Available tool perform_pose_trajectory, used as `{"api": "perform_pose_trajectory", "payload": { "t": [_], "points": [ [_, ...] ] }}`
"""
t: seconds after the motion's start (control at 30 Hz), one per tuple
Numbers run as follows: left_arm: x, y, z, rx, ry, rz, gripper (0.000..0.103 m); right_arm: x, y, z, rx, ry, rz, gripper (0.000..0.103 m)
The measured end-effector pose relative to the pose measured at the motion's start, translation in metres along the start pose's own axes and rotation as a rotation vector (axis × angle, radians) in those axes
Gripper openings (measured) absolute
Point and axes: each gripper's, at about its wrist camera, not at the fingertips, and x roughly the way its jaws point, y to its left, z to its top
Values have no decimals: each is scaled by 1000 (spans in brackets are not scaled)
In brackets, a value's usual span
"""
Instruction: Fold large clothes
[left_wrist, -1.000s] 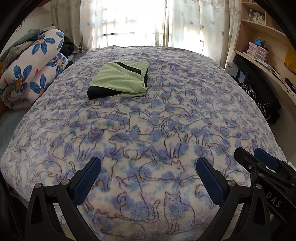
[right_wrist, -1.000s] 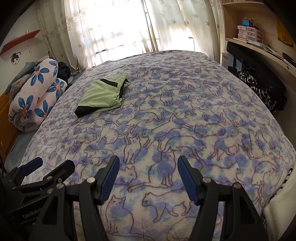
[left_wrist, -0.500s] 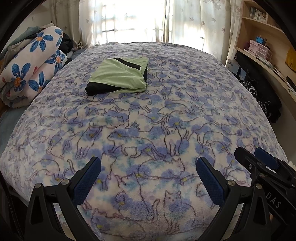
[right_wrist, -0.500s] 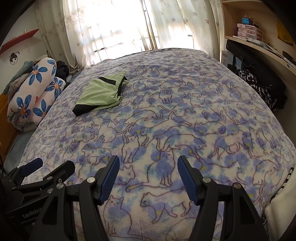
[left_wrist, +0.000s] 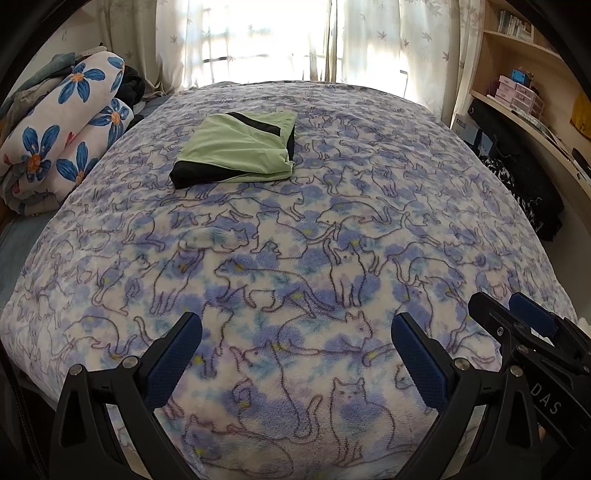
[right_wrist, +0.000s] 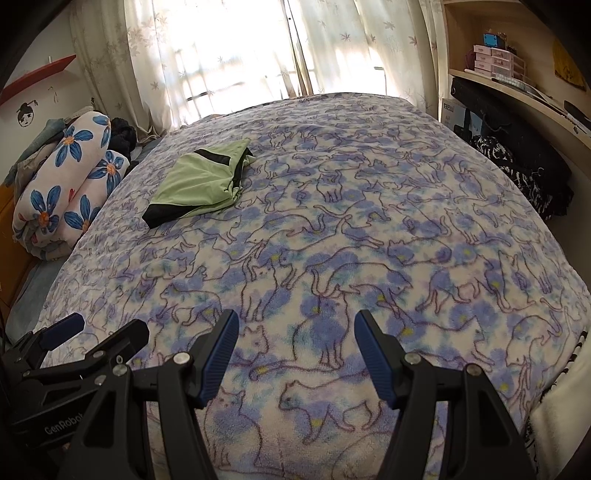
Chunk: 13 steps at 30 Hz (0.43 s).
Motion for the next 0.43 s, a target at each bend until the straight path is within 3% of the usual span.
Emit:
{"api": "perform_pose_trajectory", "payload": {
  "t": [0.43],
  "points": [
    [0, 0, -1, 4, 0, -3, 99, 2, 0, -2, -3, 4, -2, 65]
  ]
}}
